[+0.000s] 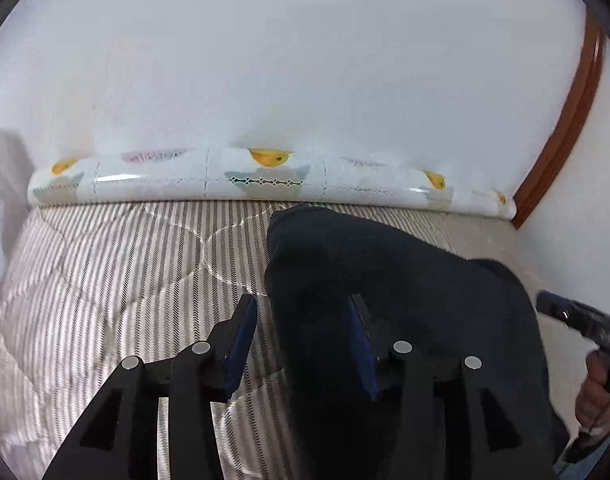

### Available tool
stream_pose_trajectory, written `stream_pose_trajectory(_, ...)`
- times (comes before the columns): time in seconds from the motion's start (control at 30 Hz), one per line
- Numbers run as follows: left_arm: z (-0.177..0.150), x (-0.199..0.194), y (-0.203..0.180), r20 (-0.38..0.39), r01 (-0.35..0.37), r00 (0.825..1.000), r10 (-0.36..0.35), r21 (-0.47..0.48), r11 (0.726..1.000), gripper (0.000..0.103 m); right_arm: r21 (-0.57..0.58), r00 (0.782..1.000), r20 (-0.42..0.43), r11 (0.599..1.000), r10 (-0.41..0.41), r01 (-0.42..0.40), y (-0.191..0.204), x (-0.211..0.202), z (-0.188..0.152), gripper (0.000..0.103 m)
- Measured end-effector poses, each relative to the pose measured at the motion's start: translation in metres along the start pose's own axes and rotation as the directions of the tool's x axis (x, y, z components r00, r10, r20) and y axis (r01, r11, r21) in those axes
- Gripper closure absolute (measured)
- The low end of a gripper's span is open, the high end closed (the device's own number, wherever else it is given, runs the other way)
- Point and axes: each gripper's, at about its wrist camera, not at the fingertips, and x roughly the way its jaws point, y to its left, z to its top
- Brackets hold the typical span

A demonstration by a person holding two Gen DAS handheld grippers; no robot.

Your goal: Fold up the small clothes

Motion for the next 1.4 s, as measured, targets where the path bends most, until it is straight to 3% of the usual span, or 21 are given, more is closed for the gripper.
stream_pose_trajectory(0.1, 0.000, 0.000, 0.000, -0.021, 0.030, 0.999, -0.030, -0.005, 1.000, 0.054, 0.067, 1.000, -0.013, 0.998, -0.004, 0.005, -0.012, -0.009, -0.031, 0.058)
stream_pose_trajectory(0.23, -0.002, -0.001, -0.003, -0.044, 0.079, 0.996, -0.078, 0.001, 0.997, 0.054, 0.123, 0.996, -0.022, 0.989, 0.083, -0.080, -0.010, -0.009, -0.056, 0.058)
stream_pose_trajectory(0.3, -0.002, -0.003, -0.006, -0.044, 0.088, 0.995, -0.087, 0.009, 0.996, 0.054, 0.118, 0.994, -0.044, 0.989, 0.096, -0.091, -0.003, -0.002, -0.060, 0.065)
stream_pose_trajectory(0.37, -0.002, -0.004, -0.006, -0.052, 0.087, 0.995, -0.087, 0.012, 0.996, 0.054, 0.108, 0.996, -0.061, 0.992, 0.069, -0.062, 0.003, 0.002, -0.059, 0.093)
stream_pose_trajectory(0.5, 0.000, -0.007, -0.005, -0.057, 0.088, 0.995, -0.087, 0.012, 0.996, 0.054, 0.141, 0.985, 0.123, 0.980, 0.121, -0.138, -0.006, -0.038, -0.056, 0.096)
stream_pose_trajectory(0.53, 0.000, -0.008, -0.005, -0.056, 0.092, 0.994, -0.091, 0.012, 0.996, 0.054, 0.156, 0.983, 0.134, 0.977, 0.125, -0.146, -0.007, -0.041, -0.056, 0.096)
stream_pose_trajectory(0.67, -0.001, -0.013, -0.008, -0.065, 0.078, 0.995, -0.076, 0.024, 0.997, 0.054, 0.184, 0.998, 0.061, 0.983, 0.015, -0.026, -0.002, -0.033, -0.058, 0.093)
stream_pose_trajectory(0.77, -0.003, -0.021, -0.013, -0.082, 0.056, 0.995, -0.053, 0.035, 0.998, 0.054, 0.191, 0.998, 0.066, 0.982, -0.013, 0.001, -0.001, -0.046, -0.071, 0.088)
stream_pose_trajectory(0.8, -0.004, -0.026, -0.015, -0.076, 0.044, 0.996, -0.040, 0.050, 0.998, 0.053, 0.195, 0.998, 0.066, 0.981, -0.009, -0.004, -0.001, -0.050, -0.075, 0.082)
stream_pose_trajectory(0.87, -0.009, -0.038, -0.020, -0.060, 0.006, 0.998, -0.002, 0.078, 0.997, 0.048, 0.209, 0.998, 0.058, 0.978, 0.000, -0.013, -0.002, -0.059, -0.086, 0.057)
stream_pose_trajectory(0.93, -0.021, -0.051, -0.020, -0.056, -0.003, 0.998, 0.008, 0.088, 0.996, 0.044, 0.211, 0.997, 0.071, 0.977, 0.010, -0.025, -0.006, -0.066, -0.093, 0.056)
stream_pose_trajectory(1.13, -0.085, -0.076, -0.012, -0.106, 0.090, 0.991, -0.083, 0.063, 0.994, 0.043, 0.195, 0.998, 0.044, 0.979, 0.054, -0.062, 0.006, -0.045, -0.101, 0.056)
stream_pose_trajectory(1.17, -0.093, -0.079, -0.011, -0.106, 0.096, 0.990, -0.090, 0.057, 0.994, 0.043, 0.206, 0.998, 0.037, 0.977, 0.051, -0.057, 0.006, -0.039, -0.102, 0.066)
stream_pose_trajectory(1.23, -0.114, -0.084, -0.007, -0.112, 0.113, 0.988, -0.109, 0.027, 0.993, 0.043, 0.198, 0.996, 0.042, 0.977, 0.076, -0.083, 0.007, -0.038, -0.101, 0.098)
stream_pose_trajectory(1.33, -0.133, -0.096, 0.002, -0.094, 0.152, 0.983, -0.156, -0.048, 0.987, 0.043, 0.187, 0.977, 0.197, 0.975, 0.085, -0.122, -0.003, -0.068, -0.102, 0.098)
stream_pose_trajectory(1.4, -0.140, -0.103, 0.006, -0.094, 0.156, 0.982, -0.164, -0.085, 0.984, 0.043, 0.235, 0.980, 0.165, 0.961, 0.109, -0.146, -0.009, -0.065, -0.103, 0.098)
